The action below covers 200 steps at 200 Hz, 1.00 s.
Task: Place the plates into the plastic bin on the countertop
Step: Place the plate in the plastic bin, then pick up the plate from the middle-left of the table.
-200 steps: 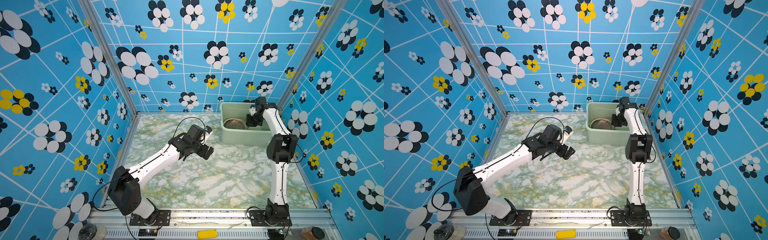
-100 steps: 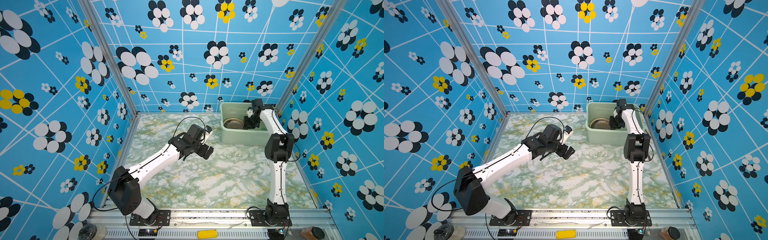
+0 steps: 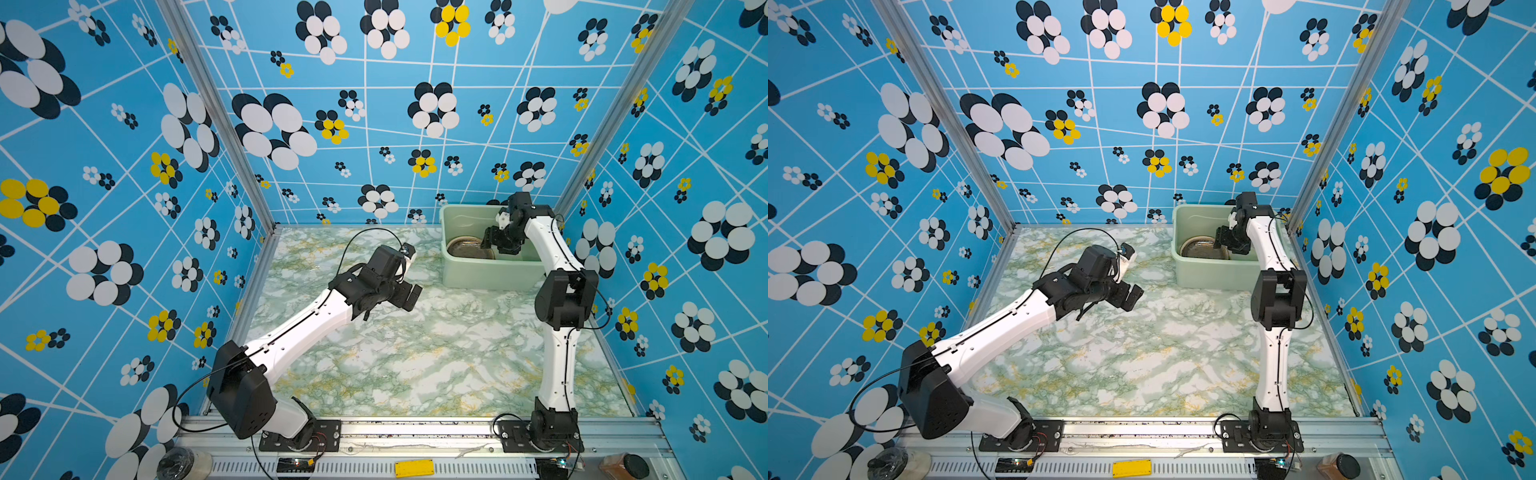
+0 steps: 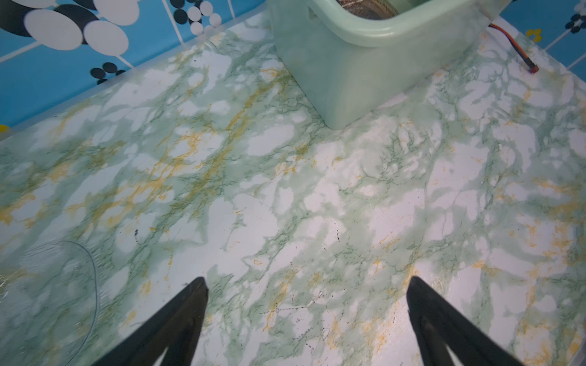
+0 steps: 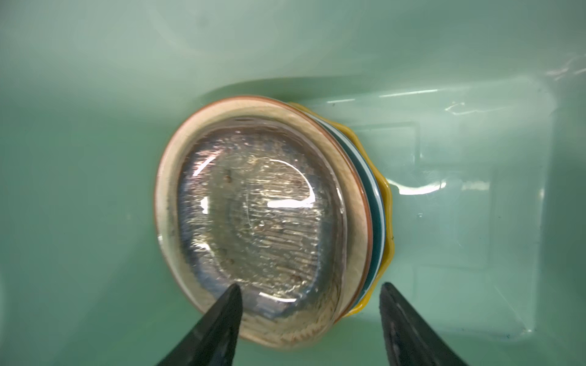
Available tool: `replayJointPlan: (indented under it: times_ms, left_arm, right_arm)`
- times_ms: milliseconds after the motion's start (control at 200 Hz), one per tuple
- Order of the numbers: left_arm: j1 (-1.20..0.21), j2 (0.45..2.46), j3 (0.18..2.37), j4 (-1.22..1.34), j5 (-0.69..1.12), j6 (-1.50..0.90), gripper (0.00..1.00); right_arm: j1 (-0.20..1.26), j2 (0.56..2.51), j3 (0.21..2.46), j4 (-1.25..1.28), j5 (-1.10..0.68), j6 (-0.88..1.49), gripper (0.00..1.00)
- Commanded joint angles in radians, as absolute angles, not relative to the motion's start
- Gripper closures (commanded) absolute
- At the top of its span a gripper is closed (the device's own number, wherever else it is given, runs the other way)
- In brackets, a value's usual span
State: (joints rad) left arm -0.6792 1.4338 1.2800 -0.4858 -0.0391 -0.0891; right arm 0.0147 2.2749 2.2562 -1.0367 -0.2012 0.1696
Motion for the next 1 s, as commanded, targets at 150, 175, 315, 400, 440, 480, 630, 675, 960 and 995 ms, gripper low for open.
replayJointPlan:
  times_ms: [150, 175, 315, 400, 440, 480, 630, 675, 960, 995]
  left_arm:
    - [-0.461, 1.212, 1.188, -0.437, 0.061, -0.352, 0.01]
    - [-0.433, 1.192, 1.171, -0.431, 0.082, -0.386, 0.01]
    - [-0.291, 1.099, 1.110, -0.454, 0.177, -0.512, 0.01]
    - [-0.229, 1.063, 1.104, -0.527, 0.186, -0.536, 0.01]
    - [-0.203, 1.048, 1.097, -0.553, 0.189, -0.546, 0.01]
    - [-0.178, 1.031, 1.087, -0.569, 0.195, -0.559, 0.01]
    - [-0.140, 0.984, 1.068, -0.642, 0.135, -0.623, 0.01]
    - [-0.129, 0.981, 1.063, -0.664, 0.124, -0.656, 0.02]
    - [0.023, 0.987, 0.951, -0.663, 0.202, -0.978, 0.07]
    - [0.037, 0.998, 0.938, -0.655, 0.209, -1.005, 0.07]
  right_arm:
    - [0.047, 2.004, 2.161, -0.939, -0.238, 0.275, 0.19]
    - [0.053, 1.979, 2.146, -0.931, -0.238, 0.284, 0.19]
    - [0.106, 1.843, 2.031, -0.850, -0.243, 0.407, 0.19]
    - [0.188, 1.759, 1.932, -0.758, -0.248, 0.518, 0.21]
    - [0.230, 1.721, 1.876, -0.706, -0.232, 0.573, 0.22]
    - [0.276, 1.686, 1.821, -0.643, -0.222, 0.617, 0.22]
    - [0.451, 1.590, 1.622, -0.422, -0.156, 0.798, 0.24]
    - [0.501, 1.573, 1.566, -0.379, -0.135, 0.820, 0.25]
    - [0.797, 1.579, 1.548, -0.495, -0.049, 0.606, 0.25]
    - [0.835, 1.588, 1.546, -0.515, -0.043, 0.566, 0.25]
